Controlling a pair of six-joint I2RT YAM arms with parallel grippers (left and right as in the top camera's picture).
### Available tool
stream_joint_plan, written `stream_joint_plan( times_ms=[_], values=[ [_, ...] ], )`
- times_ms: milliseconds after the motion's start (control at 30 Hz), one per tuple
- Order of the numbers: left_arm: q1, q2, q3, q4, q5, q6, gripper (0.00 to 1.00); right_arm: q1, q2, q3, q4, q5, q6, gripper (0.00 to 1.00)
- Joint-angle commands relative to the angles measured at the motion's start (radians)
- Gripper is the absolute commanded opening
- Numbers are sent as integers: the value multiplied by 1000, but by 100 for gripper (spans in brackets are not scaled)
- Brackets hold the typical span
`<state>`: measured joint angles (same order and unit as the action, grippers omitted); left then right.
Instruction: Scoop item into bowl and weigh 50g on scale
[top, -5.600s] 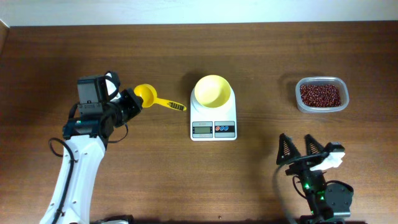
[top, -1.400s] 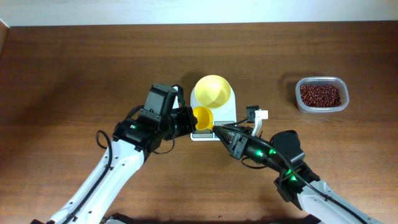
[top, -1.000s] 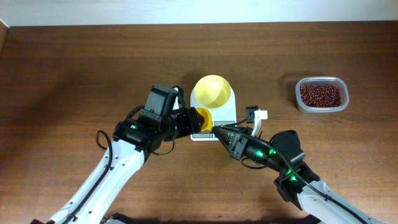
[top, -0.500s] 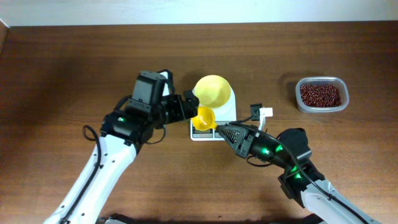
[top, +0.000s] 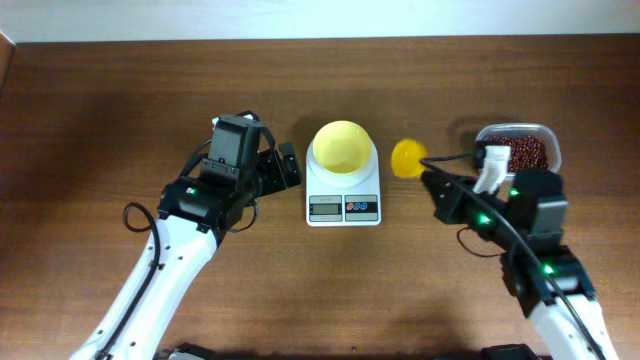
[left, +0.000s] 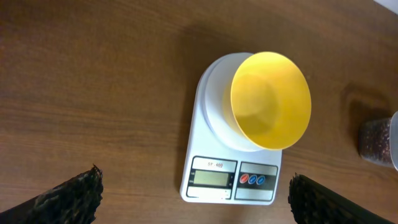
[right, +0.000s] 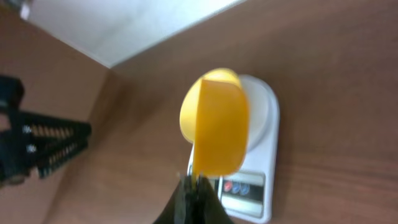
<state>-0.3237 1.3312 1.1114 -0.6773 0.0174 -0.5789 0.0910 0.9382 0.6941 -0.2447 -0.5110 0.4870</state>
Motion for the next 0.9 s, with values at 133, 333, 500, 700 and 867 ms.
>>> stream_joint_plan(
  times_ms=[133,333,500,700,867],
  values=[
    [6,-14,20,-13,-14,16,84,-7,-266,70,-321,79,-143,4],
    [-108,-13,19,-47,-8,16,0,-7,-291,70,-296,143,-142,4],
    [-257,25,17,-46,-45,32,0,-7,-291,70,-290,184,-142,4],
    [-408,210,17,39,-113,187,0,-7,-290,70,-271,183,-142,4],
    [-420,317,17,115,-227,240,0,-7,-253,70,-271,225,-139,4]
  ],
)
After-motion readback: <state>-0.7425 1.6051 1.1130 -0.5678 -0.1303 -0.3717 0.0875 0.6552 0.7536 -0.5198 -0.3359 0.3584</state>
